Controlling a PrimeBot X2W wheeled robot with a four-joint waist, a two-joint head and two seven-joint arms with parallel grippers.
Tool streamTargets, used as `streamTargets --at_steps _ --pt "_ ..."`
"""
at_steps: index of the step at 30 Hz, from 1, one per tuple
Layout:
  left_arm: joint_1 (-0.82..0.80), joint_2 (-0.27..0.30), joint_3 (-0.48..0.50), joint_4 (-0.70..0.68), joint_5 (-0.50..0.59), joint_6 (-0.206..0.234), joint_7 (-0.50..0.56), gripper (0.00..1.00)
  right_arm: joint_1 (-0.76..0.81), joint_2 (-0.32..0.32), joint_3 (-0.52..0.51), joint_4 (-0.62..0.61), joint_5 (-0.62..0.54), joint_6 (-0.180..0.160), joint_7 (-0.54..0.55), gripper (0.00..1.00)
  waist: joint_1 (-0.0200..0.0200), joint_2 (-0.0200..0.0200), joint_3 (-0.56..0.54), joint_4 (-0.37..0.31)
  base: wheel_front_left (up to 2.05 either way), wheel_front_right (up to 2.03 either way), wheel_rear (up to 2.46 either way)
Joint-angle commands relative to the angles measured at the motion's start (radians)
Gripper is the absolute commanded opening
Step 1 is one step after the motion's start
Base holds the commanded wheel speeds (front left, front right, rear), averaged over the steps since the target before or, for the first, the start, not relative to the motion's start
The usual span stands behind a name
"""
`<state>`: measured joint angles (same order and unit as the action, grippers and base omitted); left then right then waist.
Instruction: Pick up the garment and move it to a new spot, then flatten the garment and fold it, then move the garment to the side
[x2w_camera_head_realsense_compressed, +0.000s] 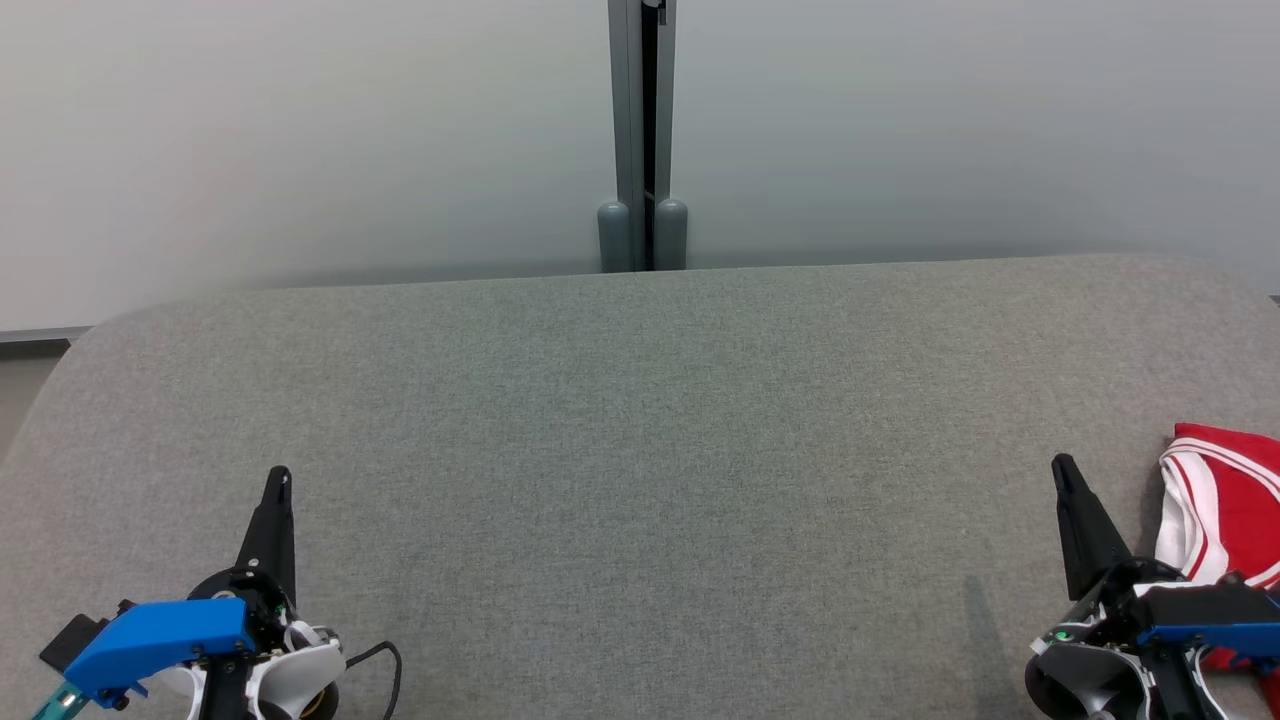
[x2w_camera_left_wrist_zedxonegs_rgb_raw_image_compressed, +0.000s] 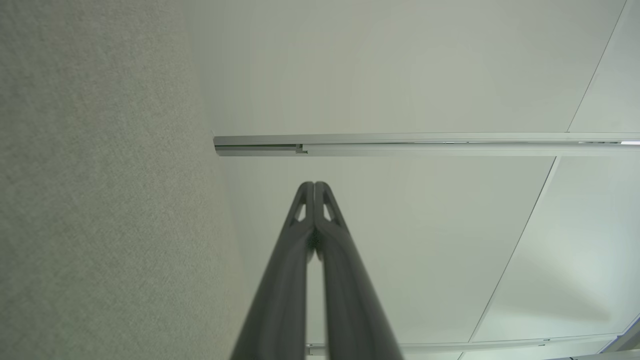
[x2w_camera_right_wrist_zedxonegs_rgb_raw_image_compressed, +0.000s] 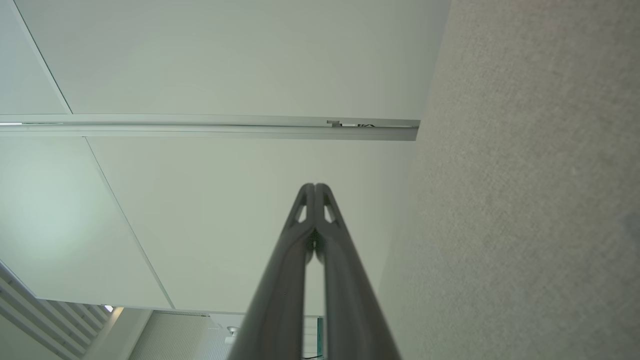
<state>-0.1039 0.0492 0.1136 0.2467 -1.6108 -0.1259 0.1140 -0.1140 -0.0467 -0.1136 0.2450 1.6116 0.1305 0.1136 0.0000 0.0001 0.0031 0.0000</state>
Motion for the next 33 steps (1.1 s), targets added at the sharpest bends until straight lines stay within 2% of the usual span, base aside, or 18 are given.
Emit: streamTargets --at_steps 1,33 --pt "-0.01 0.002 0.001 -0.005 -0.004 -0.009 0.004 0.0 0.011 -0.007 -0.002 -0.004 0.003 0.0 0.004 0.0 0.0 -0.0001 0.0 0.0 0.0 0.0 0.0" --pt "-0.01 0.002 0.001 -0.005 -0.004 -0.009 0.004 0.0 0.011 -0.007 -0.002 -0.004 0.003 0.0 0.004 0.0 0.0 -0.0001 0.0 0.0 0.0 0.0 0.0"
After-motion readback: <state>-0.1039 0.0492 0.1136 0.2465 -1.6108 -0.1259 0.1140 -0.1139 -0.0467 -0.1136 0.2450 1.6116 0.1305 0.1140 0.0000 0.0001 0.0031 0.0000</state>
